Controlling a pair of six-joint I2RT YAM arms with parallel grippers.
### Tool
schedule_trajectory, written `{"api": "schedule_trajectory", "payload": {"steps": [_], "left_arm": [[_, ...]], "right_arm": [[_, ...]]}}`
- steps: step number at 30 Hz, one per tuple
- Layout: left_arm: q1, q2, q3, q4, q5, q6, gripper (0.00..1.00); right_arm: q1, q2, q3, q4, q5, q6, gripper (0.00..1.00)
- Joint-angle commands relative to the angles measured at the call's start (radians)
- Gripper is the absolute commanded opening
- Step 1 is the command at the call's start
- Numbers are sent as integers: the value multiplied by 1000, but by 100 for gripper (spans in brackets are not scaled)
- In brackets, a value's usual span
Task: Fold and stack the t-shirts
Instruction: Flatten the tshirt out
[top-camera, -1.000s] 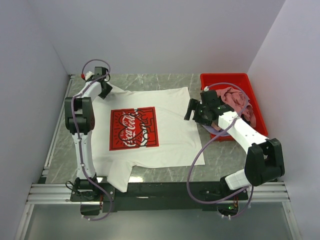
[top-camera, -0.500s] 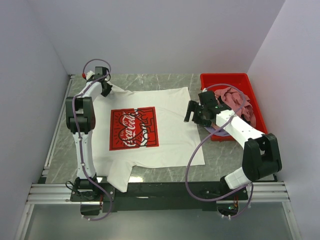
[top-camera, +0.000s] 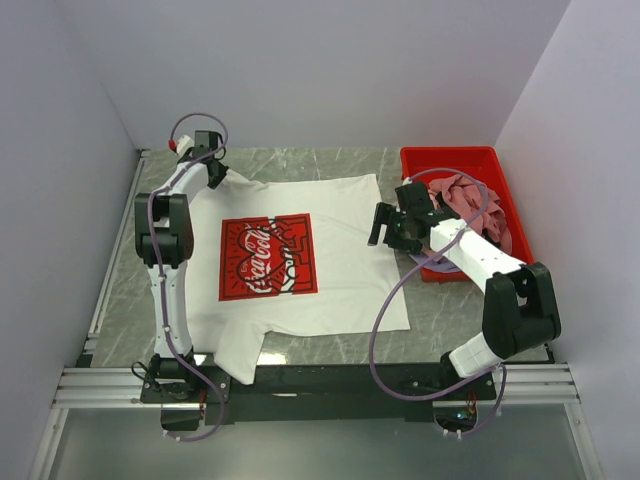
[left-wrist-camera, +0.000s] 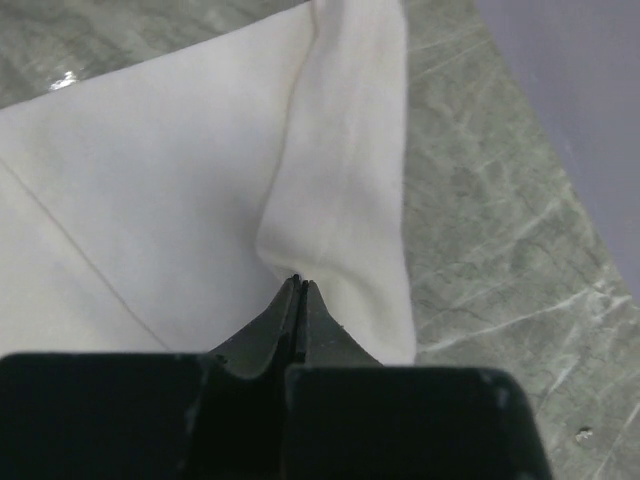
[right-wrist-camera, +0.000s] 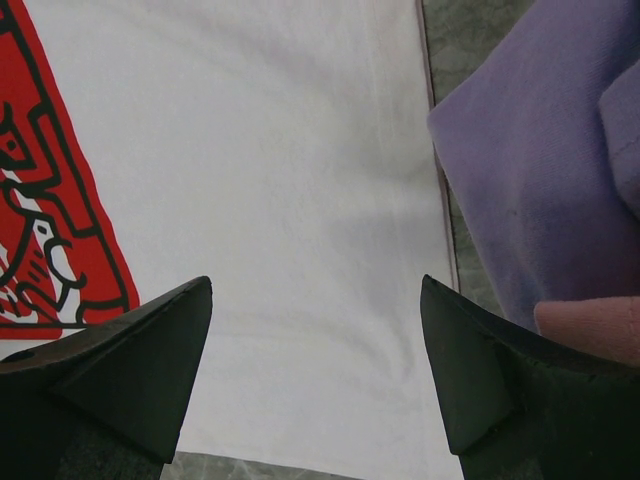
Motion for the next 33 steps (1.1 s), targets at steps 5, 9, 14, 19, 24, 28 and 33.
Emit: {"api": "schedule_trajectory", "payload": {"steps": [5, 9, 14, 19, 24, 28, 33], "left_arm": [[-35, -2, 125, 105, -26, 52, 0], [-40, 34, 120, 254, 11, 72, 0], [-60, 145, 273, 362, 37, 137, 0], [-69, 260, 382, 487, 183, 216, 13], [-100, 257, 370, 561, 226, 339, 27], [-136, 194, 318, 550, 166, 476, 80], [-141, 55, 291, 480, 165, 468, 99]], "right_arm": [[-8, 8, 19, 32, 4, -15, 91], [-8, 13, 21, 31, 7, -17, 90], [-10, 19, 22, 31, 16, -18, 90], [-8, 25, 24, 23, 21, -21, 90], [-8, 22, 25, 24, 21, -23, 91], [-8, 14, 27, 21, 18, -21, 90], [-4, -9, 31, 24, 9, -20, 91]]}}
